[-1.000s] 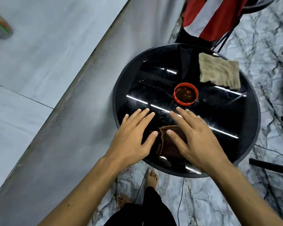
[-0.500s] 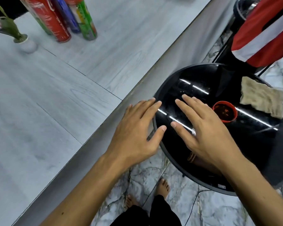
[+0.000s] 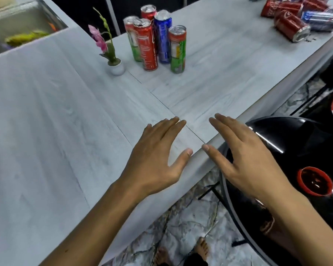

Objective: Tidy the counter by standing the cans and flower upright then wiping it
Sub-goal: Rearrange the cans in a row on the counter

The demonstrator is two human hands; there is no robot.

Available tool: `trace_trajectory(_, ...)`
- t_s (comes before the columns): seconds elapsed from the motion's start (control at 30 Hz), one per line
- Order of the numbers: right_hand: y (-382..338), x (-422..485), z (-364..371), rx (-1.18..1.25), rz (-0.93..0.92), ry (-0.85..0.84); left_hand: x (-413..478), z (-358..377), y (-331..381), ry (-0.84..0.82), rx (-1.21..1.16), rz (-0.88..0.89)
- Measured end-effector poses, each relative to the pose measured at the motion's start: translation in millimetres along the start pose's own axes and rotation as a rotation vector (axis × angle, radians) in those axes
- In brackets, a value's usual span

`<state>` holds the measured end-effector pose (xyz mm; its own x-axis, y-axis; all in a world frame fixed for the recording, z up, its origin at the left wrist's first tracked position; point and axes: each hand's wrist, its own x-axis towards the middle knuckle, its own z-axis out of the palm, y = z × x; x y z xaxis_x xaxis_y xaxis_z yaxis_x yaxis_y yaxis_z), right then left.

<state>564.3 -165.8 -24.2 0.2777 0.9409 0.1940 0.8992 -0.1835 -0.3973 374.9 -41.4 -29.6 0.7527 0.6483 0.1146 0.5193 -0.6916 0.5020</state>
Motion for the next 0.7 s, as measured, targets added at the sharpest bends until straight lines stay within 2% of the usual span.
trace_trajectory(0.37,1.0,98.7,-9.9,-0.013,-0.160,-0.029,56.0,-31.2,-26.1,0.089,0.089,-0.119)
trace_trajectory(0.7,22.0,185.4,-13.5,0.080,-0.151,0.014,126.9,-39.6,-42.9,0.151,0.088,-0.182)
